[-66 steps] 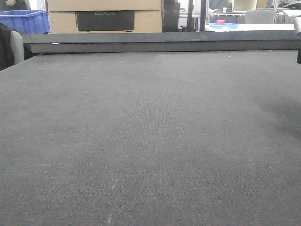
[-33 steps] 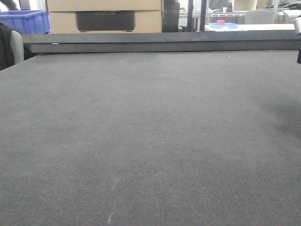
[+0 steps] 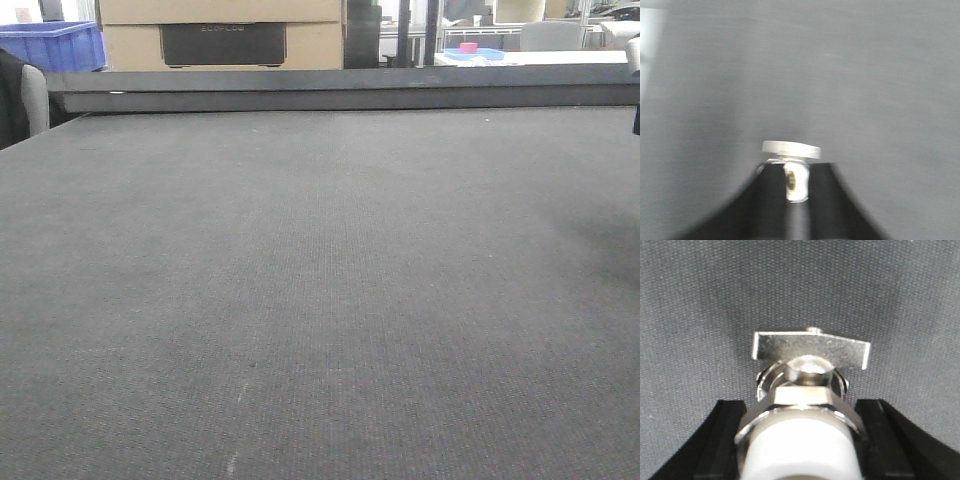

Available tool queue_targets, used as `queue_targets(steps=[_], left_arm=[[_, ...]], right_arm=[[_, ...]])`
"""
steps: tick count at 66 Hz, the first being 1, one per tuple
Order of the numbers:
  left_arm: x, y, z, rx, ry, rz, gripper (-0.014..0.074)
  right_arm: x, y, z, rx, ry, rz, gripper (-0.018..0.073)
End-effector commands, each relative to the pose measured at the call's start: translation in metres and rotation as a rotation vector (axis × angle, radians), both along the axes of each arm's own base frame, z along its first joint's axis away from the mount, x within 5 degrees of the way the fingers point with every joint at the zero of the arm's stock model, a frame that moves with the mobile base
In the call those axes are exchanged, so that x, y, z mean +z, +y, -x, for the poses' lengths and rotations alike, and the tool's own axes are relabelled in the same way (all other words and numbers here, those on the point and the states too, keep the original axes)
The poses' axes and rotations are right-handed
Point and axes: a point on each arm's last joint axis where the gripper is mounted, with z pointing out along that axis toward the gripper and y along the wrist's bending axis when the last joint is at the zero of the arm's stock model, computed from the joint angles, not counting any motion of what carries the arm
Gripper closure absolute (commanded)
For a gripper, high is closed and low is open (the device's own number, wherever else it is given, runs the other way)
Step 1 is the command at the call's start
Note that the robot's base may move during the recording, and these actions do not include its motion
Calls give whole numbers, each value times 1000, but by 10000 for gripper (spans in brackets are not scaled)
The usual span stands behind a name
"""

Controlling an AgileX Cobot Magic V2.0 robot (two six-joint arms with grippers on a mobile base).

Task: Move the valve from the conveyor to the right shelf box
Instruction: 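Close the left gripper around the white body of a second valve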

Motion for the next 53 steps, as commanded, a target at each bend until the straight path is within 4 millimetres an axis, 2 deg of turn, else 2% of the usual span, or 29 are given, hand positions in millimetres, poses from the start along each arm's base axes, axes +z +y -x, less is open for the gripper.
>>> queue_targets(steps=[1,6,10,18,30,43,53], left_arm=[[5,14,3,29,12,-48,353],[-1,22,2,16,71,-50,231],[-8,22,-3,-1,104,-29,181],[-23,15,-18,-104,167,-10,174],[-48,13,-42,-131,250,-2,145],[-74,13,-54,-138,364,16,49],[-99,13,-54,-140,428,29,43]], right_arm=[[2,-2,0,-2,5,4,721],[2,-1,0,-5,5,-5,721],[2,-1,0,-6,3,-7,721],[2,-1,-1,-6,-4,-7,721],[2,-1,-1,-6,-4,-7,721],[2,-1,-2,-8,-19,-8,721],[2,-1,-2,-8,-19,-8,721]])
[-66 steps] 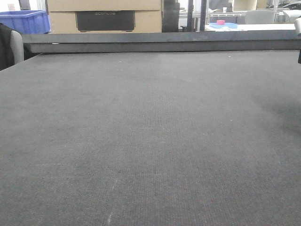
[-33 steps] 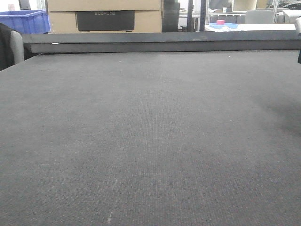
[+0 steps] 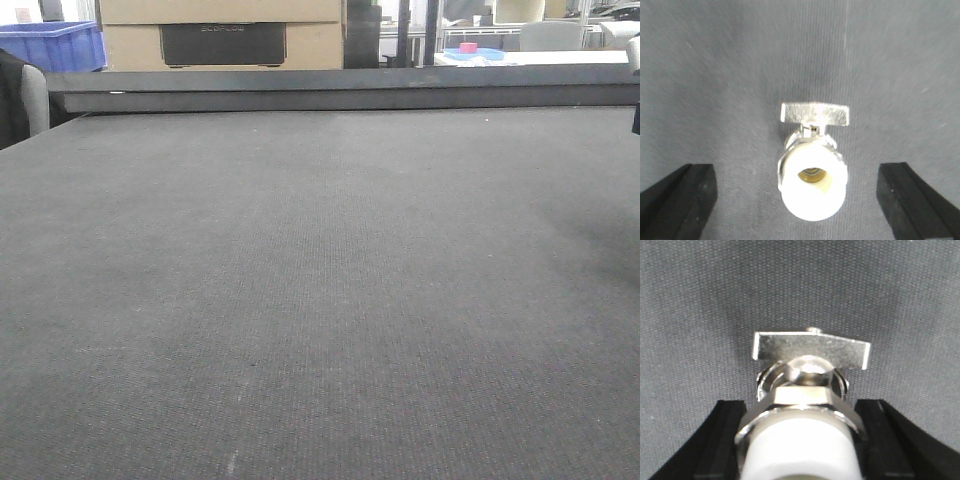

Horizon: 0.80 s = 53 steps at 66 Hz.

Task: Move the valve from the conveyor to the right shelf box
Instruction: 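Close the left gripper around the white body of a second valve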

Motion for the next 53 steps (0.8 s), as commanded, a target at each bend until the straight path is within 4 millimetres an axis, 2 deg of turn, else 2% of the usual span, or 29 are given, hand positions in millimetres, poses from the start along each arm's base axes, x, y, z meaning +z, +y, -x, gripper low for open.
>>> queue_targets(steps=[1,10,20,34,53], left_arm=[[-13,-1,1,-4,32,7,43],[-23,-2,5,-4,51,11,43],[-23,-2,2,-5,21,8,48],[-25,-1,-5,-9,-27,-1,48],[-50,1,-14,-9,69,12,48]], right_arm=[[2,-2,-1,-1,-10,3,721],[23,-3,1,-33,-97,14,721],[50,-2,8,-34,-193,17,721],[56,-2,12,-34,-213,18,721],[56,-2,12,-34,-213,18,721]])
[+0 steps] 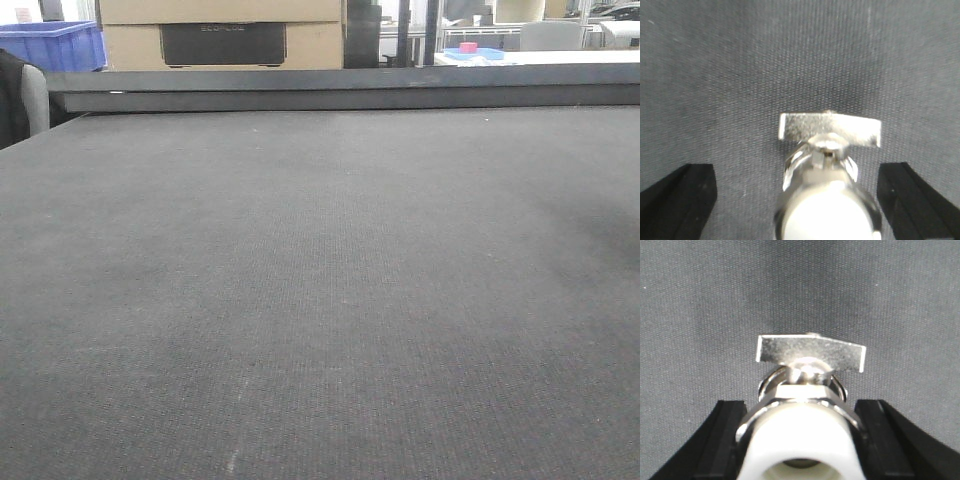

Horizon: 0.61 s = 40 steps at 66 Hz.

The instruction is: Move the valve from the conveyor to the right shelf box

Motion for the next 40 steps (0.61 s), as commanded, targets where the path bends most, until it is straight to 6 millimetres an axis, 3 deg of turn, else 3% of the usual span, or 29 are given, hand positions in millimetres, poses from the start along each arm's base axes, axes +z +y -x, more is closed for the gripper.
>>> queue_targets(steps=[1,9,14,22,32,40], left_arm=[[-3,-1,-1,-3,9,3,48],[-3,-1,-2,-4,1,0,64],[-3,-1,-3,-4,-2,0,127],[-3,-1,-3,-4,-2,0,342],[-3,-1,-3,-5,-7,3,709],[5,-4,-7,-28,-48,31,708]], right_arm=[[9,-2,2,-6,-38,13,721],[9,-2,1,-6,-39,13,721],[9,-2,1,-6,-39,13,721],[9,-2,1,-6,-39,13,721],[11,-2,3,-6,-49,14,721],[21,-2,9,-6,-81,15,721]])
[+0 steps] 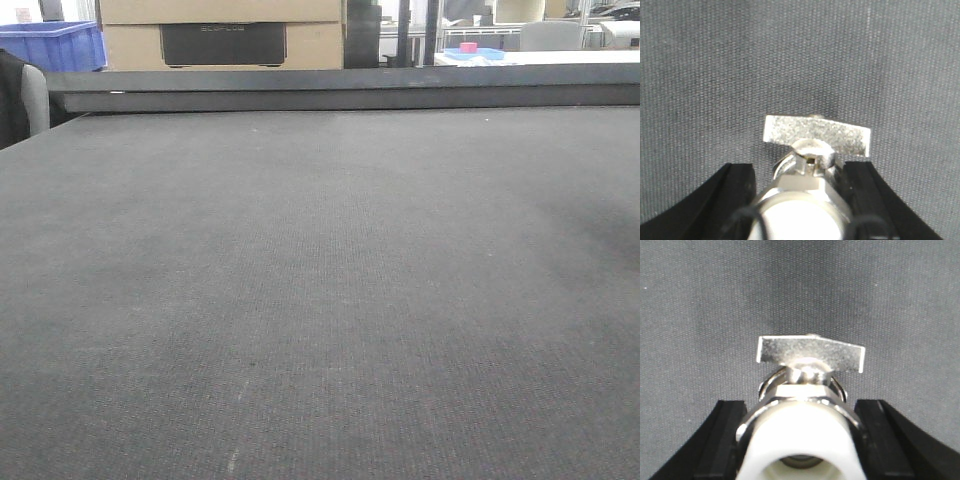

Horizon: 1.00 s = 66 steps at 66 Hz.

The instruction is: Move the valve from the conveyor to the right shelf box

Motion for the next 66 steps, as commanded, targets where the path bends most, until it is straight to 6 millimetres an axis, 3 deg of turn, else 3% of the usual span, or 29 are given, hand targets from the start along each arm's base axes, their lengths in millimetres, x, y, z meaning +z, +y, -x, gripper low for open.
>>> queue_targets(steps=[1,19,30,42,55,66], left_arm=[[9,-4,-4,-15,-49,28,707],[62,-9,9,-24,-264,38,707],[113,-13,34,-37,-526,-1,707],[162,-17,72,-35,-825,-43,707],[184,-24,111,-39,-1011,-49,707],[184,-27,139,-38,-1087,-61,707]], right_arm=[[17,-2,7,-5,-70,15,721],[60,-1,33,9,-304,34,721],[82,0,49,20,-455,50,721],[93,1,72,34,-602,72,721],[89,2,98,36,-726,88,721],[95,2,122,25,-887,101,721]])
